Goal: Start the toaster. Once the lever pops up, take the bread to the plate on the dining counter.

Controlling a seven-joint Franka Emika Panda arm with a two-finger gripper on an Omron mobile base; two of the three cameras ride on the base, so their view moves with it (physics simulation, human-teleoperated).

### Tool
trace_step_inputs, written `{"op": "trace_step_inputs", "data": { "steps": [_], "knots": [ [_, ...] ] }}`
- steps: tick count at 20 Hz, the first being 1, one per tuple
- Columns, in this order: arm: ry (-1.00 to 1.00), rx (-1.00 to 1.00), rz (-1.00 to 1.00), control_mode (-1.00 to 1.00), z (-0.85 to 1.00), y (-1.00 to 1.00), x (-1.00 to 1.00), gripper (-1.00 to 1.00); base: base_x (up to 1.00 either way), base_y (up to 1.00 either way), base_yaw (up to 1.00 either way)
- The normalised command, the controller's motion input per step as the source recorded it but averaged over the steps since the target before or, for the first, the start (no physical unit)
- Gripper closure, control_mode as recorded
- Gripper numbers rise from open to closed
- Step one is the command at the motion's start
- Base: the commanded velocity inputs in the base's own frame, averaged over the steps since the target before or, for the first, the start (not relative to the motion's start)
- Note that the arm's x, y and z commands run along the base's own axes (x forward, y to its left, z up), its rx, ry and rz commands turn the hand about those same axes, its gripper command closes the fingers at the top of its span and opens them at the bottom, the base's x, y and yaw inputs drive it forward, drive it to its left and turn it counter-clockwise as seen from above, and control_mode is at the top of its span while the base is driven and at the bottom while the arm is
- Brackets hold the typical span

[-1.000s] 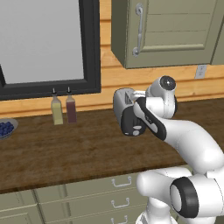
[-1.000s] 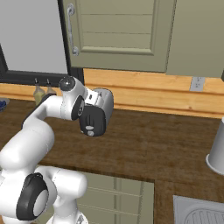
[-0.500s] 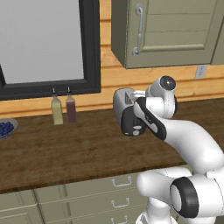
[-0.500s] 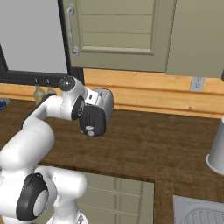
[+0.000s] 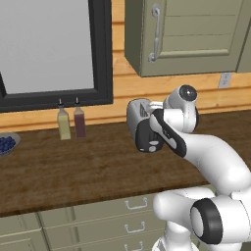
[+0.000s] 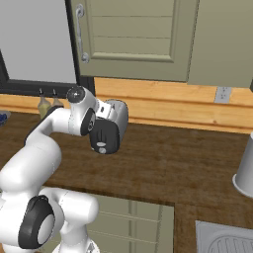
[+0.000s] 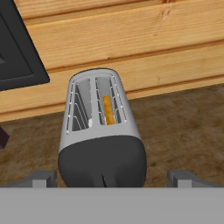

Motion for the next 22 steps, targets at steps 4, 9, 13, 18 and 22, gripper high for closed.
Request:
{"op": "trace_step_inputs", "data": {
  "steps": [4,9,13,18,22],
  "knots": [
    [0.00,0.00,0.00,-1.00,0.00,0.00,0.00,-1.00,0.00,0.00,0.00],
    [0.00,0.00,0.00,-1.00,0.00,0.00,0.00,-1.00,0.00,0.00,0.00],
    [0.00,0.00,0.00,-1.00,0.00,0.00,0.00,-1.00,0.00,0.00,0.00],
    [0.00,0.00,0.00,-1.00,0.00,0.00,0.00,-1.00,0.00,0.00,0.00],
    [0.00,0.00,0.00,-1.00,0.00,0.00,0.00,-1.00,0.00,0.00,0.00]
  ]
}}
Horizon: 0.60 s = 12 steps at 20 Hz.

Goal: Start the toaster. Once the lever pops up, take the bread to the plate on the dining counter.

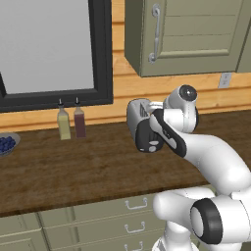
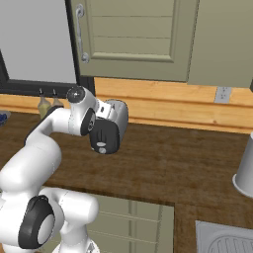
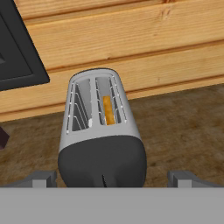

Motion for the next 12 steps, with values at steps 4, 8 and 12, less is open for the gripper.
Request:
{"op": "trace_step_inputs", "data": {
  "steps": [4,8,12],
  "knots": [
    [0.00,0.00,0.00,-1.00,0.00,0.00,0.00,-1.00,0.00,0.00,0.00],
    [0.00,0.00,0.00,-1.00,0.00,0.00,0.00,-1.00,0.00,0.00,0.00],
    [0.00,0.00,0.00,-1.00,0.00,0.00,0.00,-1.00,0.00,0.00,0.00]
  ]
}}
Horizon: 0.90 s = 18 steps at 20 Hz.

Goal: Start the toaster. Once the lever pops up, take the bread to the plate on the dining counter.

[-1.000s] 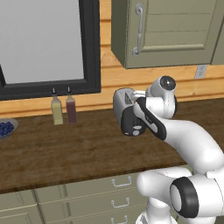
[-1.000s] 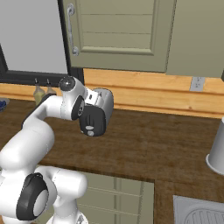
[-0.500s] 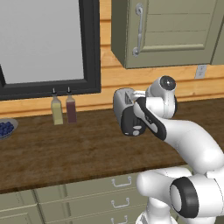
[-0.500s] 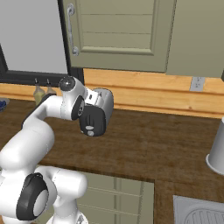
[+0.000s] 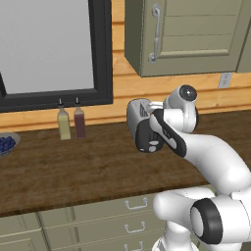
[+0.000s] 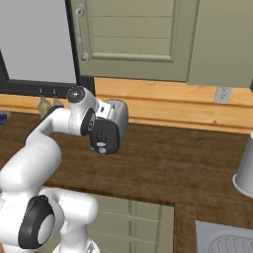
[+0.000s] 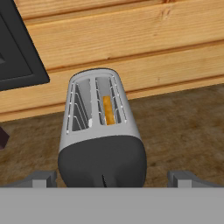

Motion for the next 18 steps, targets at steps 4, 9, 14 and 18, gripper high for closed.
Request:
{"op": "trace_step_inputs", "data": {
  "steps": [4,9,14,18],
  "knots": [
    [0.00,0.00,0.00,-1.00,0.00,0.00,0.00,-1.00,0.00,0.00,0.00],
    [0.00,0.00,0.00,-1.00,0.00,0.00,0.00,-1.00,0.00,0.00,0.00],
    [0.00,0.00,0.00,-1.00,0.00,0.00,0.00,-1.00,0.00,0.00,0.00],
    [0.00,0.00,0.00,-1.00,0.00,0.00,0.00,-1.00,0.00,0.00,0.00]
  ]
}}
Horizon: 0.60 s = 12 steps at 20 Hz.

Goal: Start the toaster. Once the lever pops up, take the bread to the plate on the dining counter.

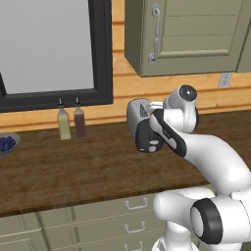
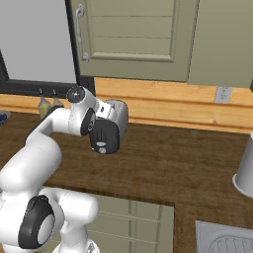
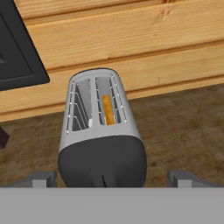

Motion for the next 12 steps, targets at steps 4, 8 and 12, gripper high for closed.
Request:
{"op": "trace_step_inputs", "data": {
  "steps": [4,8,12],
  "knots": [
    [0.00,0.00,0.00,-1.00,0.00,0.00,0.00,-1.00,0.00,0.00,0.00],
    [0.00,0.00,0.00,-1.00,0.00,0.00,0.00,-1.00,0.00,0.00,0.00],
    [0.00,0.00,0.00,-1.00,0.00,0.00,0.00,-1.00,0.00,0.00,0.00]
  ]
}}
